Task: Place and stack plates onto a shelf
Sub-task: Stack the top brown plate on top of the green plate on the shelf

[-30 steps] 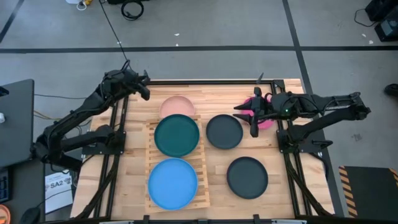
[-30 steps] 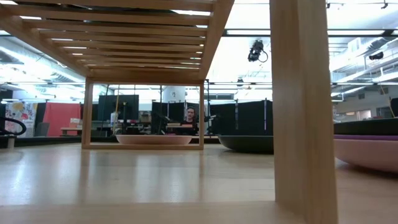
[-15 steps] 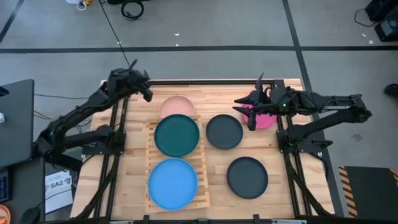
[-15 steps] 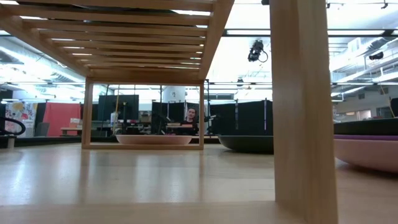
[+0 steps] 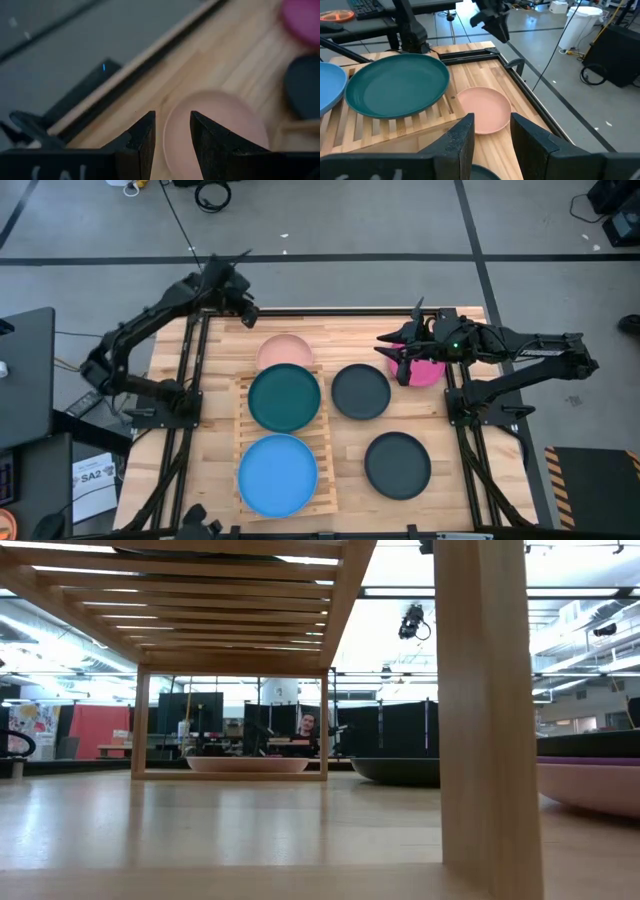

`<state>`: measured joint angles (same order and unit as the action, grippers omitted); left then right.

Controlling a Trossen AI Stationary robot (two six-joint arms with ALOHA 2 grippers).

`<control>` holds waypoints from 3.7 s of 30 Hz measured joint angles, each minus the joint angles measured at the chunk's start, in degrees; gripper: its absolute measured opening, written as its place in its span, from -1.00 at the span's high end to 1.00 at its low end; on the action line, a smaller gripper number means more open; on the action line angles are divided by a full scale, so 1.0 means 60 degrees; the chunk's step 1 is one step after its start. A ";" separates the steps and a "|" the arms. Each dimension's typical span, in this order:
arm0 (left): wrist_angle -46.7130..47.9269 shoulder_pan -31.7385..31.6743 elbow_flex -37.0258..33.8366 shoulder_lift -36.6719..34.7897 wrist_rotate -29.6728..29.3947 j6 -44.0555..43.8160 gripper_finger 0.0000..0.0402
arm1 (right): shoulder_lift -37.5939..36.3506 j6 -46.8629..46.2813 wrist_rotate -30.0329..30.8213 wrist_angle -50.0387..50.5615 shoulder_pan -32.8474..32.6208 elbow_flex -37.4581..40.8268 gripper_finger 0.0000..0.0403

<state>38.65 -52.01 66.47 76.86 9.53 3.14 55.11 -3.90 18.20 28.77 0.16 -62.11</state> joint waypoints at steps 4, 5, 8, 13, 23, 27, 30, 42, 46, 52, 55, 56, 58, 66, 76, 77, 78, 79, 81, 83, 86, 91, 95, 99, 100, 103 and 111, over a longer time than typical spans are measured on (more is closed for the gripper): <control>0.1495 0.0000 0.0821 0.1115 -0.0002 0.0163 0.36 | 0.0000 0.0000 -0.0370 0.0009 0.0000 0.0000 0.35; 0.1761 0.0000 0.0909 0.1328 0.0002 0.0167 0.36 | 0.0000 0.0000 -0.0485 0.0016 0.0000 0.0000 0.35; 0.2434 -0.0003 0.0941 0.1850 -0.0002 0.0167 0.36 | 0.0000 0.0000 -0.0797 0.0036 0.0000 0.0000 0.35; 0.3102 0.0000 0.0940 0.2425 0.0002 0.0101 0.36 | 0.0000 0.0004 -0.1095 0.0345 0.0000 0.0000 0.35; 0.3245 -0.0189 0.0322 0.2651 0.0901 0.0708 0.36 | 0.0000 0.0000 -0.1105 0.0489 0.0000 0.0000 0.35; 0.2830 -0.0377 -0.0077 0.2640 0.1515 0.1090 0.36 | 0.0000 0.0000 -0.1099 0.0484 0.0000 0.0000 0.35; 0.2558 -0.0496 -0.0427 0.2640 0.1445 0.1105 0.36 | 0.0000 0.0000 -0.1012 0.0481 0.0000 0.0000 0.35; 0.1054 -0.0787 -0.1962 0.2637 0.1441 0.0582 0.36 | 0.0000 -0.0080 -0.0996 0.0466 0.0000 0.0000 0.35; 0.0376 -0.0783 -0.2093 0.2637 0.1575 0.0229 0.36 | 0.0000 -0.0076 -0.0988 0.0467 0.0000 0.0000 0.35; -0.0146 -0.0772 -0.2101 0.2633 0.1652 -0.0072 0.36 | 0.0000 -0.0076 -0.0985 0.0470 0.0000 0.0000 0.35; -0.0244 -0.0765 -0.2101 0.2633 0.1625 -0.0172 0.36 | 0.0000 -0.0076 -0.0985 0.0471 0.0000 0.0000 0.35; -0.0246 -0.0731 -0.2101 0.2634 0.1619 -0.0173 0.36 | 0.0000 -0.0073 -0.0985 0.0467 0.0000 0.0000 0.35; -0.0295 -0.0631 -0.2101 0.2690 0.1614 -0.0175 0.36 | 0.0000 -0.0076 -0.0985 0.0471 0.0000 0.0000 0.35; -0.0780 -0.0079 -0.2088 0.3206 0.1556 -0.0410 0.36 | 0.0000 -0.0073 -0.0985 0.0474 0.0000 0.0000 0.35; -0.0920 0.0027 -0.2093 0.3256 0.0902 -0.0606 0.36 | 0.0000 -0.0073 -0.0985 0.0471 0.0000 0.0000 0.35; -0.0947 0.0025 -0.2093 0.3282 0.0830 -0.0703 0.36 | 0.0000 -0.0073 -0.0985 0.0471 0.0000 0.0000 0.35; -0.1033 0.0037 -0.2093 0.3342 0.0795 -0.0743 0.36 | 0.0000 -0.0073 -0.0985 0.0469 0.0000 0.0000 0.35; -0.1136 0.0052 -0.2097 0.3392 0.0773 -0.0784 0.36 | 0.0000 -0.0073 -0.0985 0.0471 0.0000 0.0000 0.35; -0.1227 0.0076 -0.2097 0.3394 0.0763 -0.0878 0.36 | 0.0000 -0.0073 -0.0985 0.0471 -0.0002 0.0000 0.35; -0.1393 0.0134 -0.2090 0.3439 0.0774 -0.0899 0.36 | 0.0000 -0.0073 -0.0985 0.0471 0.0000 0.0000 0.35; -0.1444 0.0151 -0.2093 0.3442 0.0776 -0.0919 0.36 | 0.0000 -0.0071 -0.0985 0.0471 0.0000 0.0000 0.35; -0.1453 0.0142 -0.2093 0.3442 0.0618 -0.0922 0.36 | 0.0000 -0.0069 -0.0985 0.0474 -0.0001 0.0000 0.35; -0.1489 0.0149 -0.2093 0.3442 0.0500 -0.0919 0.36 | 0.0000 -0.0069 -0.0985 0.0474 -0.0003 0.0000 0.35; -0.1527 0.0142 -0.2093 0.3442 0.0494 -0.0893 0.36 | 0.0000 -0.0069 -0.0985 0.0474 -0.0001 0.0000 0.35; -0.1532 0.0142 -0.2093 0.3446 0.0492 -0.0834 0.36 | 0.0000 -0.0069 -0.0985 0.0474 -0.0003 0.0000 0.35; -0.1760 0.0149 -0.2093 0.3575 0.0518 -0.0641 0.37 | 0.0000 -0.0069 -0.0985 0.0473 -0.0002 0.0000 0.35; -0.2140 0.0146 -0.2090 0.3649 0.0497 -0.0616 0.42 | 0.0000 -0.0069 -0.0985 0.0471 -0.0004 0.0000 0.35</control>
<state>25.81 -51.13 53.93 98.76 12.51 -0.56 55.11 -4.32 12.29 31.59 0.14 -62.11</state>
